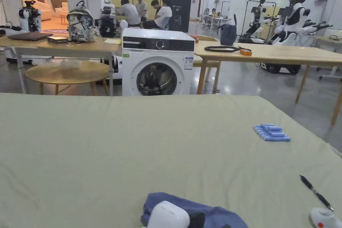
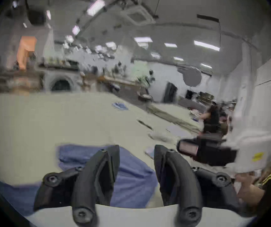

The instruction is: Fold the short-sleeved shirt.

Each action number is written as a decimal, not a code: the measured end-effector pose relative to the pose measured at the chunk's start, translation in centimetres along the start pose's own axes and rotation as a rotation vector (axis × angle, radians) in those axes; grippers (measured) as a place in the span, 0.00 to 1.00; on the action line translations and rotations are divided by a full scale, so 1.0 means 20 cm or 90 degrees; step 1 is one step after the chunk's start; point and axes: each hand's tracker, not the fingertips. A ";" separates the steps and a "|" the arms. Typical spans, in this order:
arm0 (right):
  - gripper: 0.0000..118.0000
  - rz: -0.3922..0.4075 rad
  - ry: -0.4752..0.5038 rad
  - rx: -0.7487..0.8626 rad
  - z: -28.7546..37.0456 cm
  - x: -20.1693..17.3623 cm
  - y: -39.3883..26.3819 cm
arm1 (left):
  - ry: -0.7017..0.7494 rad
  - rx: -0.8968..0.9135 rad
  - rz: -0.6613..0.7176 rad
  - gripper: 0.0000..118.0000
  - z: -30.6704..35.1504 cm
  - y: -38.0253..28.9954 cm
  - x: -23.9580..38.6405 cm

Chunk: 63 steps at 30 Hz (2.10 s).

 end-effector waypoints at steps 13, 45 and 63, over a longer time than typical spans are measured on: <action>0.00 0.050 0.119 0.020 -0.18 -0.30 0.04 | 0.408 0.073 0.069 0.00 1.10 0.02 -0.45; 0.24 -0.251 -0.056 -0.239 -0.41 0.21 -0.41 | 0.440 -0.387 0.193 0.00 0.42 -0.35 -1.38; 0.04 -0.039 0.085 0.040 -0.31 0.00 0.51 | 0.335 0.119 0.071 0.00 1.29 0.61 -0.90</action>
